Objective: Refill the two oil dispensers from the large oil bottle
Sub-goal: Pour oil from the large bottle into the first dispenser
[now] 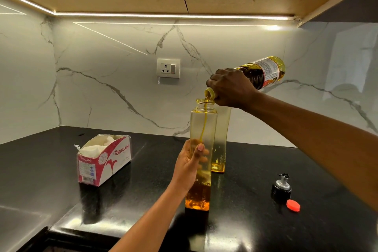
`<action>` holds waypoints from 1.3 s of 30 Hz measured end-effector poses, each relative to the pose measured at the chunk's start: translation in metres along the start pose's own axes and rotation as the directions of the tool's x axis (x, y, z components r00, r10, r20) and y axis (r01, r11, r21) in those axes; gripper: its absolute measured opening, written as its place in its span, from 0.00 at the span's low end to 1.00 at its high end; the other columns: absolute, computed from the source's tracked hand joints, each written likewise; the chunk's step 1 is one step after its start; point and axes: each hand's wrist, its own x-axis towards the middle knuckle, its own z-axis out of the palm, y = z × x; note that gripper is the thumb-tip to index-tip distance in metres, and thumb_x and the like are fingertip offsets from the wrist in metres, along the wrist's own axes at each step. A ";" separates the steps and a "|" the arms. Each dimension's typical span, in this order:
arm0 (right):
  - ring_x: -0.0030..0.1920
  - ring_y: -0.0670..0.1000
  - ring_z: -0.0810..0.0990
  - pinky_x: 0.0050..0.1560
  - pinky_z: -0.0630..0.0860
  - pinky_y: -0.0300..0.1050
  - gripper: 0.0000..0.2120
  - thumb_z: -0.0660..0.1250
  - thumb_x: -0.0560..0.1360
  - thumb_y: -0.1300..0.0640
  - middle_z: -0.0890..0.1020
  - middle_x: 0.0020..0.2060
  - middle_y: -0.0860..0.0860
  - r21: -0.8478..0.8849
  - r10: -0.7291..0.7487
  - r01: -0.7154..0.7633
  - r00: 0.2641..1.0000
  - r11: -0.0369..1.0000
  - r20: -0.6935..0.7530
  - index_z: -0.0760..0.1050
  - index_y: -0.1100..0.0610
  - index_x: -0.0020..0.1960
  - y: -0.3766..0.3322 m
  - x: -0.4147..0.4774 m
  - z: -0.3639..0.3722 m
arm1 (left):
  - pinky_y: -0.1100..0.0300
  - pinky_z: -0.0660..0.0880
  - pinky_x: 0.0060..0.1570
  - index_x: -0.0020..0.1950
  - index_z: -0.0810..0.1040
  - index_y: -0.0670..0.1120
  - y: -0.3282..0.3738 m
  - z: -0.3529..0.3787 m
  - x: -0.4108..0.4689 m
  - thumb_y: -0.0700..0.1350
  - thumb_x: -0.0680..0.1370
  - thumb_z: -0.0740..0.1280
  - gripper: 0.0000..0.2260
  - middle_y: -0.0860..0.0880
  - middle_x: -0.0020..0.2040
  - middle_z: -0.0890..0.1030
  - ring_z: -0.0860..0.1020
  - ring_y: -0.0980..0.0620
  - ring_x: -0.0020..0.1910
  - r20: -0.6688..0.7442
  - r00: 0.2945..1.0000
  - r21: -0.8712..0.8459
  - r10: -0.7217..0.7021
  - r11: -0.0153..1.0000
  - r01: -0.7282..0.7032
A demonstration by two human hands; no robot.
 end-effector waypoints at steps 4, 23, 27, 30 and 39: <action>0.37 0.57 0.81 0.37 0.77 0.47 0.10 0.72 0.69 0.54 0.82 0.34 0.56 -0.006 0.000 0.000 1.000 1.000 -0.005 0.80 0.62 0.41 0.000 0.000 0.000 | 0.64 0.78 0.39 0.57 0.74 0.47 0.001 0.000 0.000 0.75 0.62 0.67 0.38 0.53 0.42 0.82 0.80 0.56 0.40 0.002 1.000 -0.003 -0.004 1.000 0.004; 0.35 0.55 0.81 0.34 0.76 0.45 0.11 0.72 0.69 0.52 0.82 0.33 0.54 -0.038 -0.020 0.020 1.000 0.999 -0.009 0.80 0.61 0.40 0.000 0.000 -0.002 | 0.61 0.79 0.37 0.56 0.74 0.45 0.007 0.003 -0.003 0.75 0.59 0.69 0.40 0.50 0.42 0.80 0.79 0.54 0.38 -0.015 1.000 -0.071 -0.007 0.997 0.006; 0.36 0.55 0.81 0.35 0.76 0.45 0.11 0.71 0.70 0.52 0.82 0.34 0.54 -0.042 -0.019 0.019 1.000 0.999 0.004 0.80 0.61 0.41 -0.001 0.000 -0.003 | 0.59 0.79 0.36 0.57 0.74 0.46 0.006 0.003 -0.003 0.76 0.60 0.67 0.40 0.50 0.42 0.80 0.79 0.53 0.39 -0.019 1.000 -0.039 -0.009 0.999 0.008; 0.37 0.56 0.81 0.36 0.76 0.46 0.11 0.71 0.70 0.52 0.82 0.35 0.55 -0.035 -0.016 0.017 1.000 0.999 0.014 0.80 0.61 0.42 -0.001 0.000 -0.003 | 0.60 0.79 0.33 0.57 0.74 0.46 0.006 0.002 -0.003 0.75 0.60 0.68 0.39 0.51 0.42 0.80 0.79 0.53 0.38 -0.012 1.000 -0.058 -0.016 0.998 0.016; 0.41 0.57 0.81 0.40 0.77 0.48 0.13 0.67 0.73 0.51 0.83 0.39 0.56 -0.037 -0.013 0.015 0.999 0.999 0.053 0.79 0.62 0.45 0.000 0.001 -0.003 | 0.61 0.79 0.32 0.57 0.73 0.46 0.004 0.001 -0.003 0.73 0.61 0.70 0.37 0.51 0.41 0.81 0.80 0.54 0.37 0.001 1.000 -0.083 -0.025 0.996 0.025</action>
